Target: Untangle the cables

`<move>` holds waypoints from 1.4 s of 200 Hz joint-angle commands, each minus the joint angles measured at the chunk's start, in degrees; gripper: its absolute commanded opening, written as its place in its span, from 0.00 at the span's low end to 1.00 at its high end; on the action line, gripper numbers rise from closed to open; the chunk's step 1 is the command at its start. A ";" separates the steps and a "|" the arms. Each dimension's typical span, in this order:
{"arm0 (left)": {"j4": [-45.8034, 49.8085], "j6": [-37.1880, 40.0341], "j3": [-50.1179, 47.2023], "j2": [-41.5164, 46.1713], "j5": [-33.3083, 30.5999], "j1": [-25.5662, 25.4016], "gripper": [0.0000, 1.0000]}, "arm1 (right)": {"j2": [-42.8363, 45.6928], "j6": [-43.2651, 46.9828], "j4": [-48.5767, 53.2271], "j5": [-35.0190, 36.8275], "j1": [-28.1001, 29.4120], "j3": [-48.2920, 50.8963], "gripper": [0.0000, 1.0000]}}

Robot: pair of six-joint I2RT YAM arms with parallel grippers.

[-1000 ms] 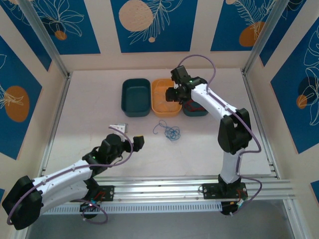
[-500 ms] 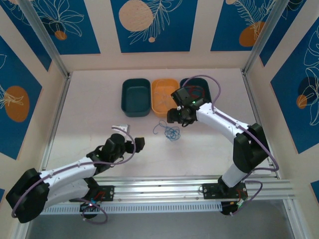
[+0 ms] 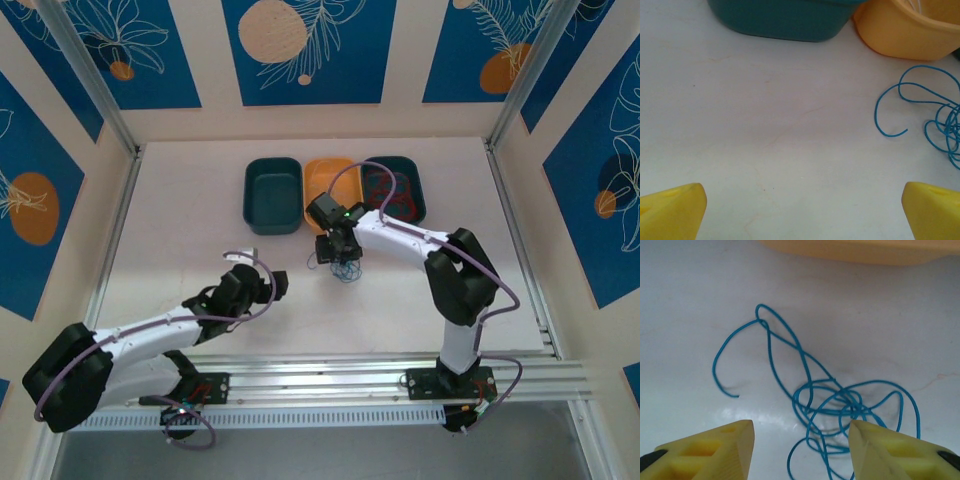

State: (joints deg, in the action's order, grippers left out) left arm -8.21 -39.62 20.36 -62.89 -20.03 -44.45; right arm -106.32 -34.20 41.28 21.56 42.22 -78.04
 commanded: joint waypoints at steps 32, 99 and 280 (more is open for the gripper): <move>4.01 -1.47 -0.93 4.57 -3.62 -0.49 1.00 | -4.58 2.35 -0.31 1.62 -1.43 -4.92 0.46; 4.69 -1.87 -1.46 5.22 -4.24 -0.55 1.00 | -7.11 3.75 -1.70 -0.64 -2.27 -7.48 0.29; 4.31 -2.40 -2.09 5.14 -4.75 -0.52 1.00 | -8.05 4.36 -0.71 -2.40 -0.85 -7.46 0.20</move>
State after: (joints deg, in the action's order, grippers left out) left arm -4.58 -41.54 18.76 -58.17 -23.24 -44.45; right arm -114.63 -30.41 39.29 19.11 40.38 -84.29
